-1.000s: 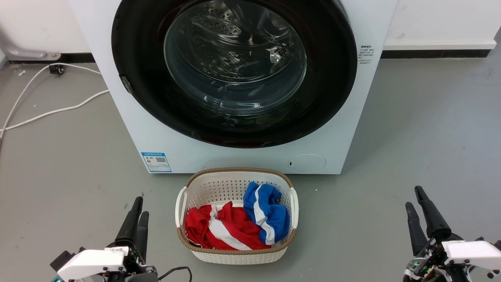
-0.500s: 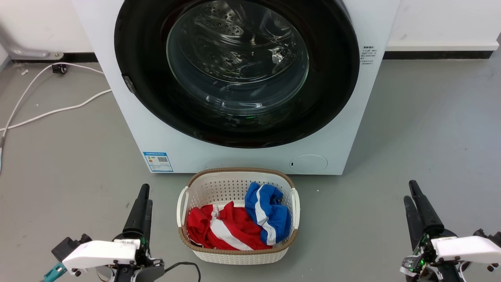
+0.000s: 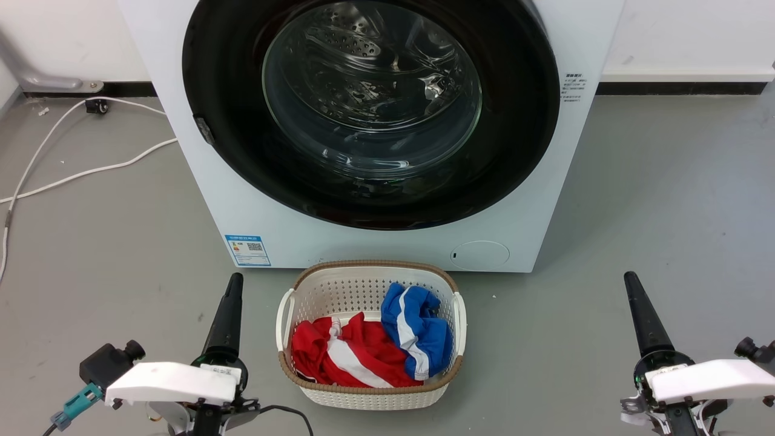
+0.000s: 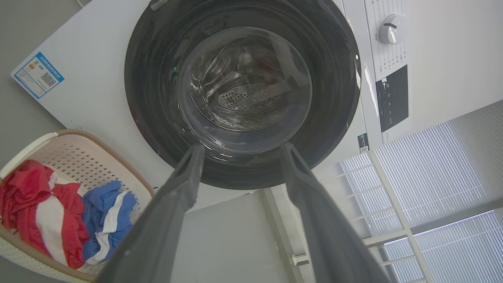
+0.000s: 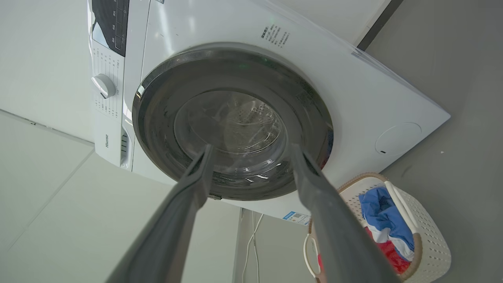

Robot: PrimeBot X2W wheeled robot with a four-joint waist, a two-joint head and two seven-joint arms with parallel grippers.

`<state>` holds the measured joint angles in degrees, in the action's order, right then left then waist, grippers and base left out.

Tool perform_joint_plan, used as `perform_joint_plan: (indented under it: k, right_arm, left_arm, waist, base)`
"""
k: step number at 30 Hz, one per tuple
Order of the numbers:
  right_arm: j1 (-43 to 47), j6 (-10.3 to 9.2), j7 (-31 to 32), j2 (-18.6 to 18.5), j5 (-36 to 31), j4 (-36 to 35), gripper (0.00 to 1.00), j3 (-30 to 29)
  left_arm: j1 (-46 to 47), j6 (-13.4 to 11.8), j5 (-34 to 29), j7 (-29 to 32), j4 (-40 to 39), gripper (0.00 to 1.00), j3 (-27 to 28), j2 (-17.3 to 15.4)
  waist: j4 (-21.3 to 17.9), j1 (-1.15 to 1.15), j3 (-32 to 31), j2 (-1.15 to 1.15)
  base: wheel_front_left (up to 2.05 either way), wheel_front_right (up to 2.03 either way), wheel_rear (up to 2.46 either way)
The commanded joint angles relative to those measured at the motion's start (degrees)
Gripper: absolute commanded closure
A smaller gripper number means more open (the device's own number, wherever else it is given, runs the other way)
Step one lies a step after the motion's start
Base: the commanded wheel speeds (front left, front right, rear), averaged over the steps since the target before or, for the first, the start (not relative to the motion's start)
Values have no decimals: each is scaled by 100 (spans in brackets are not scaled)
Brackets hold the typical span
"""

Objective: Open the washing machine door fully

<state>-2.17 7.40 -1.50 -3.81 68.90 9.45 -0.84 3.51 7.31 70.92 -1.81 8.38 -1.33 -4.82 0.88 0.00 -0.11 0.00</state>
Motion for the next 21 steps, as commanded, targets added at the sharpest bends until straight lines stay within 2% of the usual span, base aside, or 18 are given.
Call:
perform_joint_plan:
  k: [1, 14, 21]
  right_arm:
    - [-31, 10, -44, -20, -152, -122, 0, 5]
    - [88, 11, -112, -3, -2104, -349, 0, -91]
    - [175, 11, -91, 31, -2925, -496, 0, -108]
  left_arm:
    - [92, 10, -178, -57, -114, 0, -31, -50]
    - [54, 13, -1682, -313, -112, 0, -197, -202]
    - [73, 15, -2422, -435, -79, 0, -328, -324]
  waist:
    - [0, 0, -1, 0]
    - [-10, 0, -31, 0]
    - [-21, 0, -46, 0]
  base:
    - [0, 0, 0]
    - [0, 0, 0]
    - [0, 0, 0]
